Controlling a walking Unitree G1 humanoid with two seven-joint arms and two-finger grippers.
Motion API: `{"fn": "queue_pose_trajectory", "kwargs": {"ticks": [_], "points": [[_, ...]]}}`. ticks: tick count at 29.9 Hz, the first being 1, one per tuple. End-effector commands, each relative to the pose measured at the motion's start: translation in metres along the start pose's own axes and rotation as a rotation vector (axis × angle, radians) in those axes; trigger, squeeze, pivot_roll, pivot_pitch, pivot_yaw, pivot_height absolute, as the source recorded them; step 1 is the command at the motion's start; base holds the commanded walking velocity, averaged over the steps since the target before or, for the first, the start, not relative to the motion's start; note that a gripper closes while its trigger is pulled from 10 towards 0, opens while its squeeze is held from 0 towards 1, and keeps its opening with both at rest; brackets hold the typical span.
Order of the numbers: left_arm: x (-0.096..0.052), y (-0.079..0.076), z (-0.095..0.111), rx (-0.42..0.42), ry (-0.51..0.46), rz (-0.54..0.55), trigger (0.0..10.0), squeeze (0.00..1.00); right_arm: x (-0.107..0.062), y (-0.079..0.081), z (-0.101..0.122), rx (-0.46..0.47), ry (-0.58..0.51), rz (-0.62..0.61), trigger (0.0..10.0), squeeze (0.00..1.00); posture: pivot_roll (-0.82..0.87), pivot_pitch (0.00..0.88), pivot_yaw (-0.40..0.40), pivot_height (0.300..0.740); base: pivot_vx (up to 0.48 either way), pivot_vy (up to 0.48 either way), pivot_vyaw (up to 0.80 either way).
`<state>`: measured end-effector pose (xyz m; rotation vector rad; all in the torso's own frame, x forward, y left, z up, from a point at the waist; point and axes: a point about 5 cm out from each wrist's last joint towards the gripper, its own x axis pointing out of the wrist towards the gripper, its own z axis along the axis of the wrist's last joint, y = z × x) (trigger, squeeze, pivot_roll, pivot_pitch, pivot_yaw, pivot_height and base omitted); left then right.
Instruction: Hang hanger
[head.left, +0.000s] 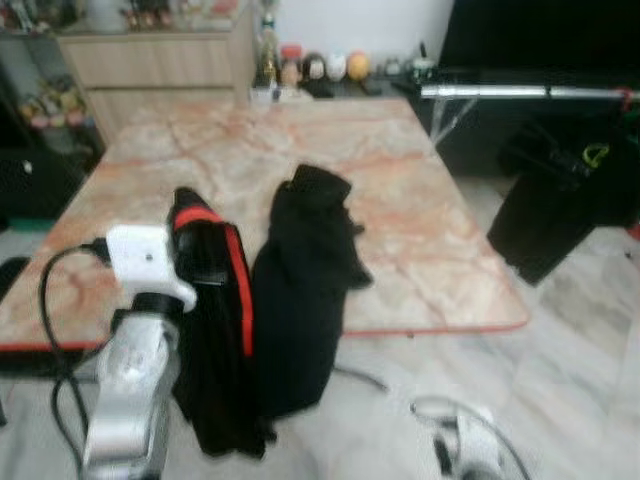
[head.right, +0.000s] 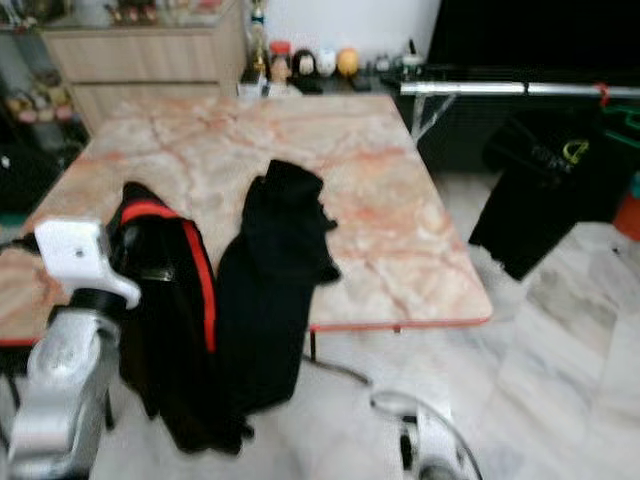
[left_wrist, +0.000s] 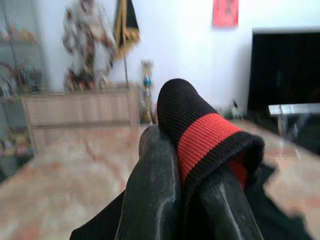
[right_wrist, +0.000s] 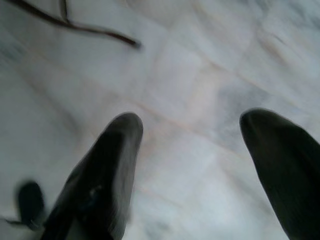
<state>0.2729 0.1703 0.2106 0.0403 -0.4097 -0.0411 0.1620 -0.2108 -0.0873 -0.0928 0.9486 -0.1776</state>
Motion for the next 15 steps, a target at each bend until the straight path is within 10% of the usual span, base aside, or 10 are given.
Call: {"fn": "queue_pose_trajectory", "kwargs": {"ticks": [1,15], "points": [[0.01,0.012,0.029,0.017,-0.12,0.037,10.0,0.0,0.0,0.01,0.003,0.001,-0.017,0.035,10.0,0.0,0.03,0.0,-0.025,0.74,0.3,0.0,0.0],[0.078,0.025,0.079,0.035,-0.31,0.003,10.0,0.0,-0.002,0.025,-0.004,0.045,-0.014,0.089,10.0,0.0,0.05,0.0,-0.013,0.74,0.305,0.0,0.0]]}}
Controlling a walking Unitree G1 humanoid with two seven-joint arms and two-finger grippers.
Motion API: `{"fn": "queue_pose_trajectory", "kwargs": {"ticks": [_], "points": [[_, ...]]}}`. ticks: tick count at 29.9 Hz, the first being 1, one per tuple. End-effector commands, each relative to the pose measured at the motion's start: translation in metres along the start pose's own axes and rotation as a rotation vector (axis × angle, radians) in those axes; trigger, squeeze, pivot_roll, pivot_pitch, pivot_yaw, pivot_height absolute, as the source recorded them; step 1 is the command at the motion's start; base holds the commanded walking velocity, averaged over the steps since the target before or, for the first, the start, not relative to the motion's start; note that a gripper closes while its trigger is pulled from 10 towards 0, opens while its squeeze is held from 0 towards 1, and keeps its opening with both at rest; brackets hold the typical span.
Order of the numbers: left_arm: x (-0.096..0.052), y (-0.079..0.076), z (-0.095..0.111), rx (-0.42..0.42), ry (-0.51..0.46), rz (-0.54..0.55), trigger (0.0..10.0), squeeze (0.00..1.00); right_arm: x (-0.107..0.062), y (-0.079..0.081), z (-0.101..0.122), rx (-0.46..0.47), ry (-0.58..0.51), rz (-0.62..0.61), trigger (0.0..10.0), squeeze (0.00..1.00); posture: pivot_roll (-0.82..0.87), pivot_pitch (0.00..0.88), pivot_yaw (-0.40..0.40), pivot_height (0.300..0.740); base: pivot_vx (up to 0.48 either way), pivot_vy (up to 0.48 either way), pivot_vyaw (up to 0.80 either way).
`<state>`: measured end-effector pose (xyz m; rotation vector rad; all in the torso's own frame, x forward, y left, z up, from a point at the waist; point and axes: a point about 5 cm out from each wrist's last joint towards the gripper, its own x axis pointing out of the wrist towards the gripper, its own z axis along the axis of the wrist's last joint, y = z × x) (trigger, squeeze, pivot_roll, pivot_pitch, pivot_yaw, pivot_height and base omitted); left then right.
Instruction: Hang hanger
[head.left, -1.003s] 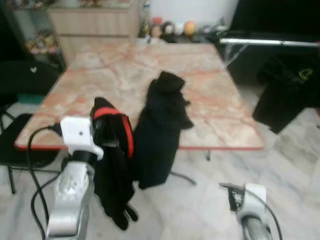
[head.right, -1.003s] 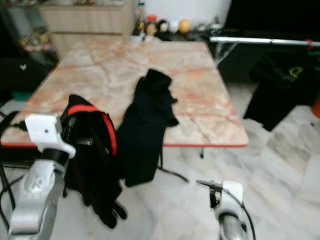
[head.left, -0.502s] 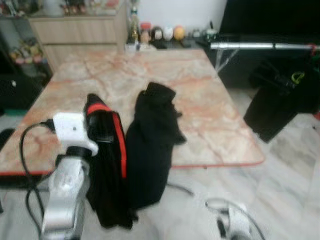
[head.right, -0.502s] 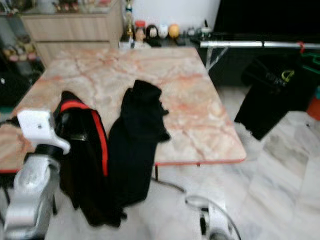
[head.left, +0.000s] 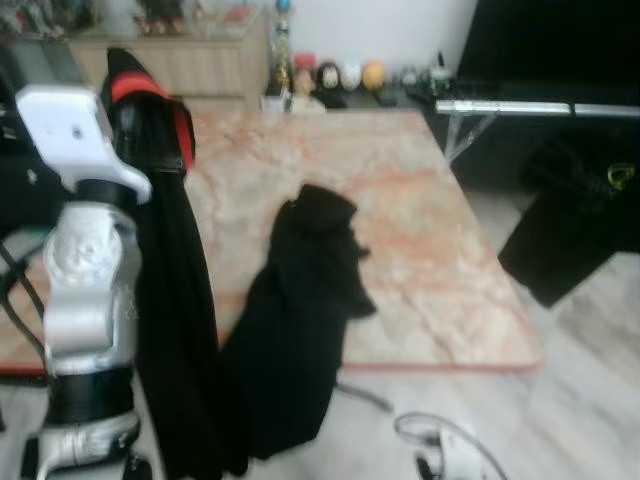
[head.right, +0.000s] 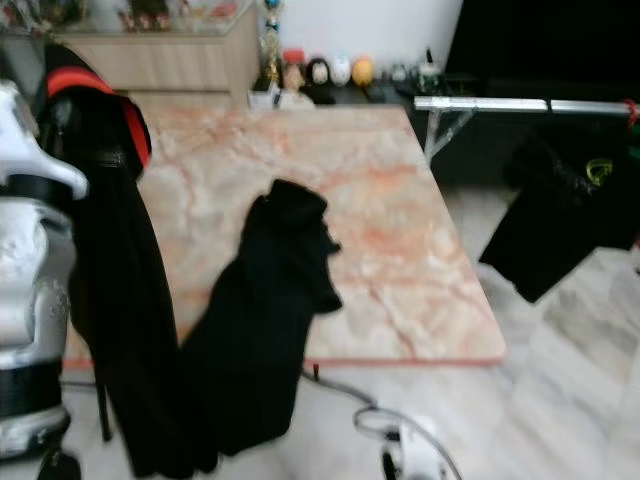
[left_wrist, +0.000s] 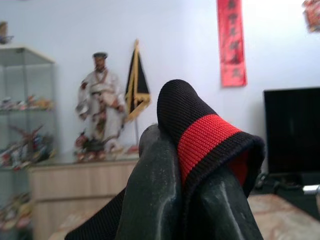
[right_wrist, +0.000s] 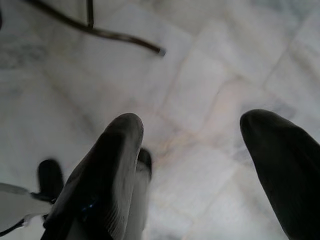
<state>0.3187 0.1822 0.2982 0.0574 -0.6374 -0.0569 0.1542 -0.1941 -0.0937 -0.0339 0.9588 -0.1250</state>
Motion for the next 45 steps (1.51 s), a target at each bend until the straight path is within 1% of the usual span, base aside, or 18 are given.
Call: {"fn": "queue_pose_trajectory", "kwargs": {"ticks": [1,8,17,20,23,24,25,26,28,29,31,32,33,36,41,42,44,45], "points": [[0.012,0.006,0.021,0.009,-0.103,0.011,10.0,0.0,0.001,0.01,0.007,0.014,-0.028,0.024,10.0,0.0,0.05,0.0,-0.011,0.74,0.311,0.0,0.0],[0.025,0.005,0.024,-0.003,-0.133,0.006,10.0,0.0,0.001,0.01,0.007,0.032,-0.036,0.039,10.0,0.0,0.05,0.0,-0.005,0.74,0.314,0.0,0.0],[0.017,-0.003,0.013,-0.046,-0.088,0.004,10.0,0.0,0.001,0.006,0.004,0.043,-0.026,0.041,10.0,0.0,0.05,0.0,-0.007,0.74,0.317,0.0,0.0],[0.001,-0.016,-0.008,-0.122,0.014,-0.038,10.0,0.0,0.0,0.007,0.003,0.042,-0.025,0.049,10.0,0.0,0.04,0.0,-0.005,0.74,0.281,0.0,0.0],[-0.016,-0.024,-0.022,-0.151,0.088,-0.055,10.0,0.0,0.0,0.007,0.002,0.043,-0.025,0.051,10.0,0.0,0.04,0.0,-0.003,0.74,0.0,0.0,0.0],[-0.026,-0.027,-0.03,-0.202,0.143,-0.056,10.0,0.0,0.0,0.006,0.002,0.045,-0.025,0.051,10.0,0.0,0.04,0.0,-0.002,0.74,0.0,0.0,0.0],[-0.033,-0.028,-0.036,-0.206,0.178,-0.06,10.0,0.0,0.0,0.006,0.002,0.045,-0.024,0.051,10.0,0.0,0.04,0.0,-0.001,0.74,0.0,0.0,0.0],[-0.033,-0.028,-0.036,-0.206,0.178,-0.06,10.0,0.0,0.0,0.006,0.002,0.045,-0.024,0.051,10.0,0.0,0.04,0.0,-0.001,0.74,0.0,0.0,0.0],[-0.07,-0.036,-0.057,-0.215,0.332,-0.118,10.0,0.0,0.0,0.006,0.001,0.041,-0.022,0.057,10.0,0.0,0.04,0.0,0.0,0.74,0.0,0.0,0.0],[-0.07,-0.036,-0.057,-0.215,0.332,-0.118,10.0,0.0,0.0,0.006,0.001,0.041,-0.022,0.057,10.0,0.0,0.04,0.0,0.0,0.74,0.0,0.0,0.0],[-0.097,-0.034,-0.065,-0.218,0.417,-0.114,10.0,0.0,-0.001,0.005,0.0,0.042,-0.02,0.057,10.0,0.0,0.04,0.0,0.0,0.74,0.0,0.0,0.0],[-0.097,-0.034,-0.065,-0.218,0.417,-0.114,10.0,0.0,-0.001,0.005,0.0,0.042,-0.02,0.057,10.0,0.0,0.04,0.0,0.0,0.74,0.0,0.0,0.0],[-0.106,-0.033,-0.067,-0.225,0.447,-0.104,10.0,0.0,-0.001,0.005,-0.001,0.041,-0.019,0.057,10.0,0.0,0.05,0.0,0.0,0.74,0.0,0.0,0.0],[-0.119,-0.033,-0.07,-0.239,0.503,-0.106,10.0,0.0,-0.001,0.005,-0.001,0.035,-0.014,0.062,10.0,0.0,0.05,0.0,-0.002,0.74,0.0,0.0,0.0],[-0.135,-0.04,-0.078,-0.232,0.614,-0.176,10.0,0.0,-0.001,0.004,-0.001,0.035,-0.013,0.063,10.0,0.0,0.05,0.0,-0.003,0.74,0.0,0.0,0.0],[-0.14,-0.043,-0.083,-0.214,0.659,-0.204,10.0,0.59,-0.001,0.004,-0.001,0.037,-0.013,0.061,10.0,0.0,0.05,0.0,-0.003,0.74,0.0,0.0,0.0],[-0.145,-0.046,-0.087,-0.175,0.685,-0.236,10.0,1.0,-0.001,0.004,-0.001,0.036,-0.015,0.063,10.0,0.0,0.04,0.0,-0.001,0.74,0.0,0.0,0.0],[-0.145,-0.048,-0.087,-0.19,0.68,-0.247,10.0,1.0,-0.001,0.004,-0.001,0.037,-0.016,0.063,10.0,0.0,0.04,0.0,-0.001,0.74,0.0,0.0,0.0]]}}
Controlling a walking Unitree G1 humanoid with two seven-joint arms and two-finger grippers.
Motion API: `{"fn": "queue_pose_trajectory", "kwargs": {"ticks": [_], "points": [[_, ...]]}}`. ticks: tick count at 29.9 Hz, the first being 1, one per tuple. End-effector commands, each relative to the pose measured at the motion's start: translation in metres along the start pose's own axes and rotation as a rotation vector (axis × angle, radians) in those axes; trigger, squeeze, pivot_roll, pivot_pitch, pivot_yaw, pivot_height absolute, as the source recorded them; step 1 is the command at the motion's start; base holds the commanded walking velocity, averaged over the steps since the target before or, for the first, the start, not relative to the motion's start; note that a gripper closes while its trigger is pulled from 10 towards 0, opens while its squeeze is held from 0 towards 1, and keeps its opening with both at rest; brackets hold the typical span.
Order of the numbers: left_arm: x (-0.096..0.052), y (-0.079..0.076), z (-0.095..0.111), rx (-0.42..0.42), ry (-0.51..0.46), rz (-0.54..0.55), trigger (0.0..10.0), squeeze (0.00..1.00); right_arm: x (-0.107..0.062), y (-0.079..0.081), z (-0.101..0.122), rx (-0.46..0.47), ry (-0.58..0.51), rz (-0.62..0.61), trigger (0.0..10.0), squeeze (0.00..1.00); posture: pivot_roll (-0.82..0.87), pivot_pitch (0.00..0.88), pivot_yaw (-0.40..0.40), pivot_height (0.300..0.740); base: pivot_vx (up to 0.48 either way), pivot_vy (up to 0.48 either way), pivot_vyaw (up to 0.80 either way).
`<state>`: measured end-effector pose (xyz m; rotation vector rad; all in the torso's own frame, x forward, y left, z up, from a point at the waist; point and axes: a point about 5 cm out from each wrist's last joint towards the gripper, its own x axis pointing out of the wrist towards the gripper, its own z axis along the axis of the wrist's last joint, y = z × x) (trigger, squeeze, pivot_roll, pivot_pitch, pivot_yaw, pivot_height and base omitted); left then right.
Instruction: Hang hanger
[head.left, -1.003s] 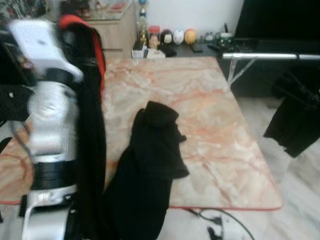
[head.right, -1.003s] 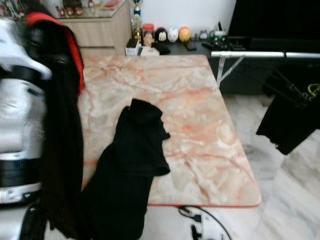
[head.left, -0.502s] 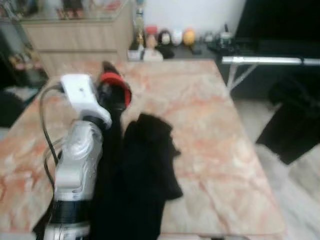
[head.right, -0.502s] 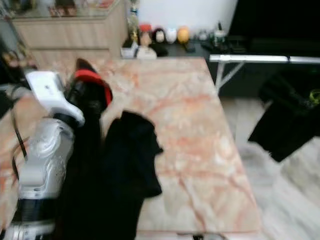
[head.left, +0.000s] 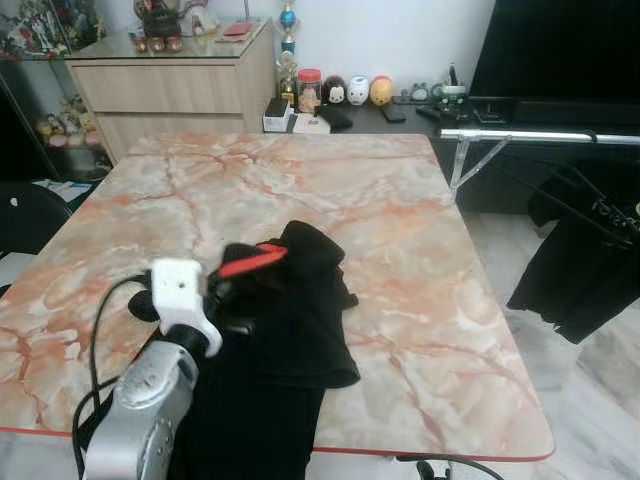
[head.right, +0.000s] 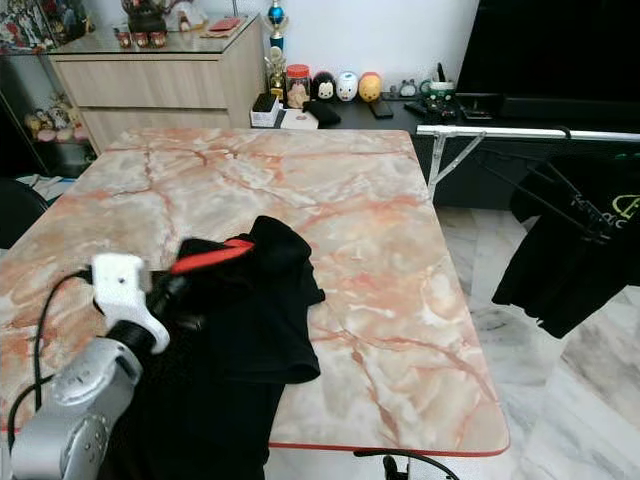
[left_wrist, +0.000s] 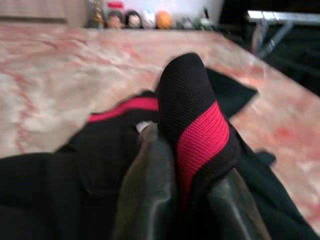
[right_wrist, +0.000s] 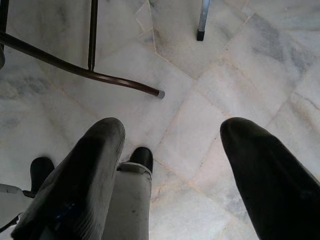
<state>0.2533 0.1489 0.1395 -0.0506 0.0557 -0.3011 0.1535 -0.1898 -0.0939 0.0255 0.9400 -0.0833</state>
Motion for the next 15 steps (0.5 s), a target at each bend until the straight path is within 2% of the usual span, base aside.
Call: {"fn": "queue_pose_trajectory", "kwargs": {"ticks": [1,7,15], "points": [[-0.001,-0.003,0.0,0.012,0.004,-0.03,10.0,1.0,0.0,0.0,0.0,0.005,0.0,0.001,10.0,0.0,0.04,0.0,-0.001,0.74,0.0,0.0,0.0],[-0.003,-0.011,0.004,0.009,0.017,-0.112,10.0,1.0,0.0,0.0,0.0,0.007,0.001,0.004,10.0,0.0,0.04,0.0,-0.001,0.74,0.0,0.0,0.0],[-0.012,-0.013,0.013,0.077,0.034,-0.28,10.0,1.0,0.0,0.002,0.0,0.02,0.0,0.006,10.0,0.0,0.05,0.0,0.003,0.74,0.0,0.0,0.0]]}}
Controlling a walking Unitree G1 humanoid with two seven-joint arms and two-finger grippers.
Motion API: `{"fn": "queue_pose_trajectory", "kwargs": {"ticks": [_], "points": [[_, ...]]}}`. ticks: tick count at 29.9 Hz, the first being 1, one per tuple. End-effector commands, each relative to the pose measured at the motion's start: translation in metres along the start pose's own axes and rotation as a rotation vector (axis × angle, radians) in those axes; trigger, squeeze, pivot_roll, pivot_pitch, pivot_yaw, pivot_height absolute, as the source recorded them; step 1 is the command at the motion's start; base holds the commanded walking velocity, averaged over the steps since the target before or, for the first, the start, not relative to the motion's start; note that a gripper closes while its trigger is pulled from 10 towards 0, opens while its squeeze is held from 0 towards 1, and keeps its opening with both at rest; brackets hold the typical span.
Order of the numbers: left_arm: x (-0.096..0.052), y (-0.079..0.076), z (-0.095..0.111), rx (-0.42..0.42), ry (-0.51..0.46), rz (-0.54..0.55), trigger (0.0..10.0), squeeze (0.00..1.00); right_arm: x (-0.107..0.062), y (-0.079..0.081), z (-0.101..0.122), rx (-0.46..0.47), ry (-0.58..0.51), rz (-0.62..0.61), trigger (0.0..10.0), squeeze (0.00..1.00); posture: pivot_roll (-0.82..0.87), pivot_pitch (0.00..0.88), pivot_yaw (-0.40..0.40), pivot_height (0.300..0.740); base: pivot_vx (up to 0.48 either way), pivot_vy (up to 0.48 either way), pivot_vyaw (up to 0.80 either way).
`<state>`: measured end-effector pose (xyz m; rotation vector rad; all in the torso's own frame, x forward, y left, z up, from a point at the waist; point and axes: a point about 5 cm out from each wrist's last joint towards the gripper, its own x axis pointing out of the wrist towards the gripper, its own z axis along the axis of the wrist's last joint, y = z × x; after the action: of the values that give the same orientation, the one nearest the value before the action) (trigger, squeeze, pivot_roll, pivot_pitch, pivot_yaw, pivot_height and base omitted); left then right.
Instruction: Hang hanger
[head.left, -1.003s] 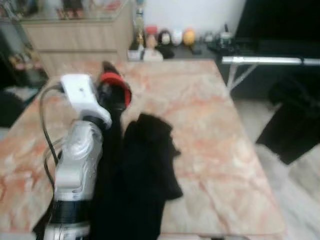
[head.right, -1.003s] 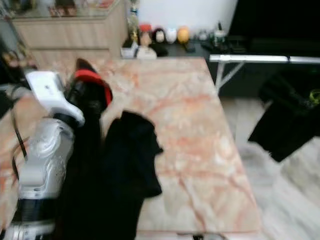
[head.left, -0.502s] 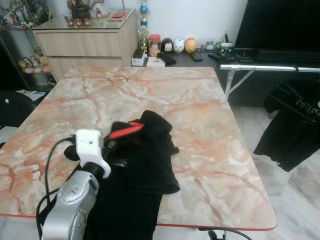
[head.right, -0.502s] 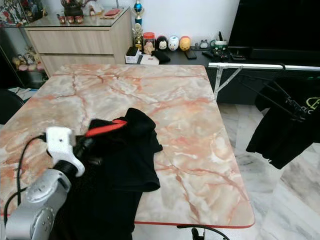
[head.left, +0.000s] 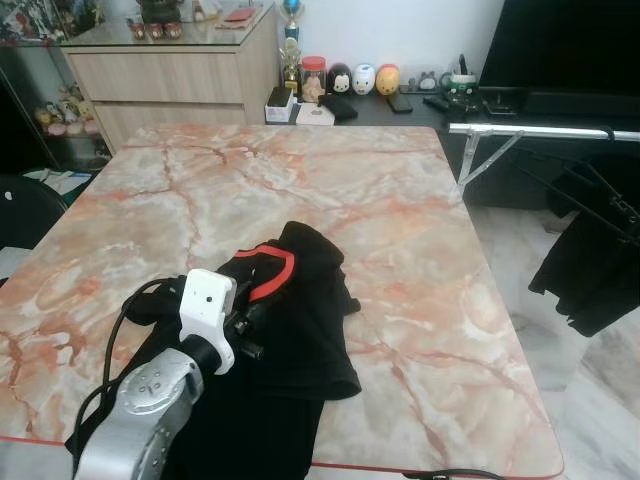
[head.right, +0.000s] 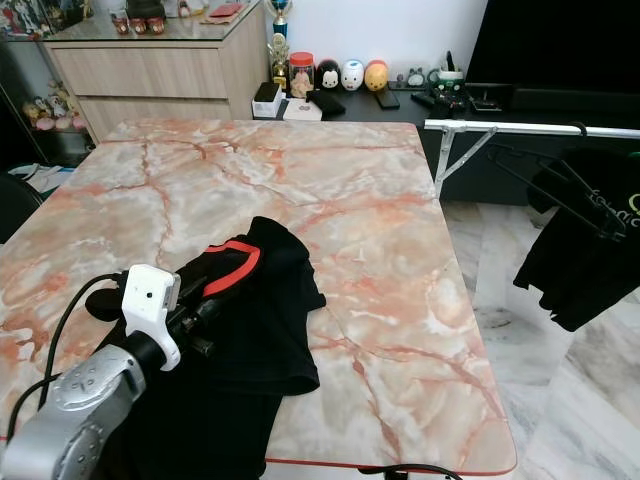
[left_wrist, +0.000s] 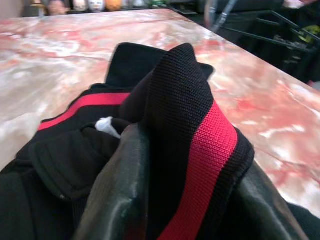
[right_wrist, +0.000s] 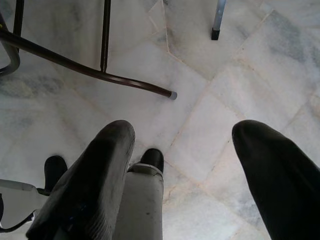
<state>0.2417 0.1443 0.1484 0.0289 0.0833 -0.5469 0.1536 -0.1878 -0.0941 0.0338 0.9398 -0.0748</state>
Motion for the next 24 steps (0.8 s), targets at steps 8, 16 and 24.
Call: {"fn": "queue_pose_trajectory", "kwargs": {"ticks": [8,16,24], "points": [[-0.01,-0.001,0.013,0.055,0.006,-0.13,10.0,1.0,0.001,0.001,0.001,0.02,-0.002,-0.003,10.0,0.0,0.06,0.0,0.002,0.74,0.0,0.0,0.0],[-0.023,0.006,0.017,0.08,0.008,-0.152,10.0,1.0,0.001,-0.001,0.003,0.01,-0.012,-0.003,10.0,0.0,0.06,0.0,-0.002,0.74,0.0,0.0,0.0],[-0.021,0.041,0.025,0.053,-0.157,0.254,10.0,0.0,0.0,-0.001,0.005,0.025,-0.036,-0.008,10.0,0.0,0.06,0.0,-0.004,0.74,0.0,0.0,0.0]]}}
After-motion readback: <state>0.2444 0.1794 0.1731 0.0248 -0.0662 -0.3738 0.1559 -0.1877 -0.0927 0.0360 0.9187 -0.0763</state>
